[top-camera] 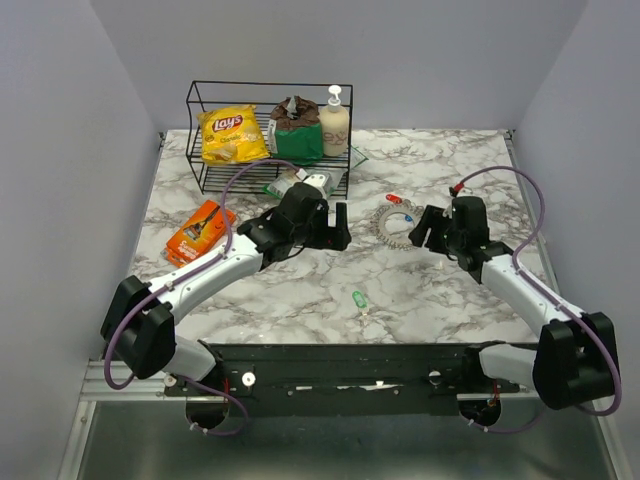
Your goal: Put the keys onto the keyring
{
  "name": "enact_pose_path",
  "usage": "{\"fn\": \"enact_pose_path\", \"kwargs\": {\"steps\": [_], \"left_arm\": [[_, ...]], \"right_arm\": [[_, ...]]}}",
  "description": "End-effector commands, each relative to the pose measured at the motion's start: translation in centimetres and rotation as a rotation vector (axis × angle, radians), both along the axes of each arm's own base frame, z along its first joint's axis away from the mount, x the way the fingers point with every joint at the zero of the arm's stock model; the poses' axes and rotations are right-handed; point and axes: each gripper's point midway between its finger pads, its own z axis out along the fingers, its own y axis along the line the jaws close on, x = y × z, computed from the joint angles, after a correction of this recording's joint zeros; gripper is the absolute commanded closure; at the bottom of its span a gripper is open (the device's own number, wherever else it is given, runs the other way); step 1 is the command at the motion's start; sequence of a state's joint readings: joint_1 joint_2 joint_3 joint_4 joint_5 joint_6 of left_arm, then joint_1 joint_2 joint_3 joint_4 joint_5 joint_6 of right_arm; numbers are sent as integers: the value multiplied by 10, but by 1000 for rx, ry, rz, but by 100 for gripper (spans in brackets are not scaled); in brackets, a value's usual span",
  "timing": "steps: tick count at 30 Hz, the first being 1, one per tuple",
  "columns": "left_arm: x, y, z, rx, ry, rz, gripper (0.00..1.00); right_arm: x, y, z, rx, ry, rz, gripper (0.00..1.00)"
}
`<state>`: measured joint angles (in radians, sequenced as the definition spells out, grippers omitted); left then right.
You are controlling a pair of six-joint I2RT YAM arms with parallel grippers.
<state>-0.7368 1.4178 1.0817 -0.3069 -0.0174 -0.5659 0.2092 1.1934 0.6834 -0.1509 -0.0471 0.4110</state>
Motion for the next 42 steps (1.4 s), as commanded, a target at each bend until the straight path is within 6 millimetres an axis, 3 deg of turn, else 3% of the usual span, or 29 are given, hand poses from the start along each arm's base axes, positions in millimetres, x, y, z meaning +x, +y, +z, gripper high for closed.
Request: {"fn": "enact_pose_path", "kwargs": {"steps": [1,6,13,26,42], "left_arm": [[-5,-8,-3,-20,16,-46,1],[-10,-11,-10,-32,50,-58,1],[-10,-9,-14,-21,48,-54,1],[-9,-6,-20,-15,58,-25,1],[-12,2,-33,21,80,-4,1]], "right_arm": [[2,13,-13,51,34,48,30],[9,17,-33,58,91,50,41],[11,17,-44,81,122,27,51],[23,18,-32,96,86,44,52],[31,-6,-19,-9,52,-42,52]]}}
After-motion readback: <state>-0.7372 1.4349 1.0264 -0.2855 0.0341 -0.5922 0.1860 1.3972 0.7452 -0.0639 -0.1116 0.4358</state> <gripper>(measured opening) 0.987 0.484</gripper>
